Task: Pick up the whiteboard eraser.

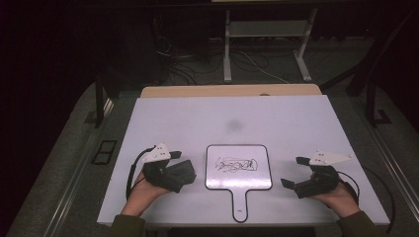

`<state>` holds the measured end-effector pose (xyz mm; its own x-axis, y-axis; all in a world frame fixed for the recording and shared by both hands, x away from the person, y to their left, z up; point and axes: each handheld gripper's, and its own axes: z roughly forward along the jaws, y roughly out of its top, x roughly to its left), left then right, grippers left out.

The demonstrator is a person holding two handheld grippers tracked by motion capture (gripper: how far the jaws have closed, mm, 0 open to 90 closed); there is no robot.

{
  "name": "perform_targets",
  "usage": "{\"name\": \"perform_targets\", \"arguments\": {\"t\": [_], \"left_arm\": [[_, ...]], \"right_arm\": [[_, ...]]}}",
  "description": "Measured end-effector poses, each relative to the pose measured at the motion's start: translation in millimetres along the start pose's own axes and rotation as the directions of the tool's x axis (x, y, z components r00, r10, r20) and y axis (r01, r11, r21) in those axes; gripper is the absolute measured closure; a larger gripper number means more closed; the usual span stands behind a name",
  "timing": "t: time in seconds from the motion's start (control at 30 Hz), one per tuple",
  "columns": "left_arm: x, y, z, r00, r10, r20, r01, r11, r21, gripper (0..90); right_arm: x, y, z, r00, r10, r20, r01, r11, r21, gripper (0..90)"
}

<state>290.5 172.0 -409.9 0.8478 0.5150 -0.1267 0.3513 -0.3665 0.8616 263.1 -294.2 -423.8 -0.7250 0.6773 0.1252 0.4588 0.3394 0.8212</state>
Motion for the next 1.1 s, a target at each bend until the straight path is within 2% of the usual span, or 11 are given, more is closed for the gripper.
{"name": "perform_targets", "arguments": {"t": [0.73, 1.1], "left_arm": [[4.4, 10.5, -0.7, 0.9999, 0.016, -0.005, -0.016, 0.9998, 0.009, 0.0], [13.4, 14.2, -1.8, 0.9997, 0.022, -0.014, -0.022, 0.9997, 0.010, 0.0]], "right_arm": [[-1.5, -1.6, -1.6, 1.0000, 0.004, -0.002, -0.004, 1.000, -0.015, 0.0], [-1.4, -1.5, -0.6, 1.0000, 0.002, -0.009, -0.002, 1.000, -0.012, 0.0]]}}
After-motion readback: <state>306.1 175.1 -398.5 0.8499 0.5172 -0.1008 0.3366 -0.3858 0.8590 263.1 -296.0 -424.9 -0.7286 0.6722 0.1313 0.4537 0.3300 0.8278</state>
